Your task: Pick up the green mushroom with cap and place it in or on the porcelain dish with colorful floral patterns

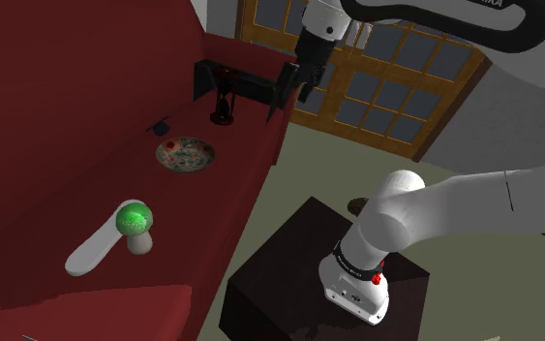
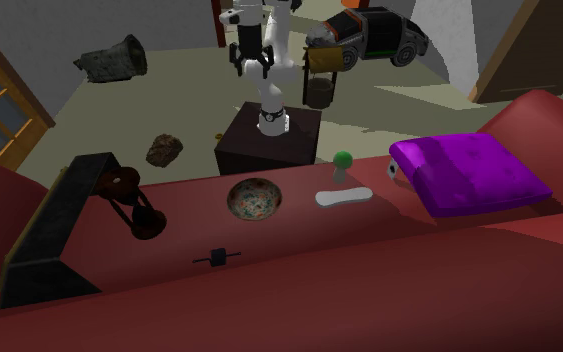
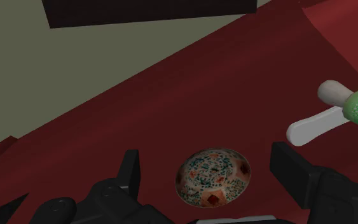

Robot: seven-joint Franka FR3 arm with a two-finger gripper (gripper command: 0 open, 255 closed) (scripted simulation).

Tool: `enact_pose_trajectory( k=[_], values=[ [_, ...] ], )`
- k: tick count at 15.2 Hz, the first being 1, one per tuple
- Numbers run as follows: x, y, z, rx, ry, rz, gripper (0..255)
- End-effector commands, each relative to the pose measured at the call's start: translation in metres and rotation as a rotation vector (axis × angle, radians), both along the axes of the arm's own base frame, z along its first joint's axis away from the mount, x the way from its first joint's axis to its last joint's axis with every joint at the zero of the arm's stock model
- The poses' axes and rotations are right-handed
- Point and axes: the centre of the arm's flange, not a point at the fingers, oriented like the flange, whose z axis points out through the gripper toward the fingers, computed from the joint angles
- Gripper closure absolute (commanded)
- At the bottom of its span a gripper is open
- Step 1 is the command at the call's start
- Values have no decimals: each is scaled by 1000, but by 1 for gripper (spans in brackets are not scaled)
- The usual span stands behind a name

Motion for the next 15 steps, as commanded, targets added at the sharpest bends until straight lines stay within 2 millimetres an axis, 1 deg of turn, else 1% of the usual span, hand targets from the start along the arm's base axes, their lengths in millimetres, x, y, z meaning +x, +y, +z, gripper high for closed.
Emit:
enact_pose_trajectory(
  k=[1,15],
  values=[
    [0,0,0,0,0,0,0],
    [72,166,-74,-35,125,-82,0]
  ],
)
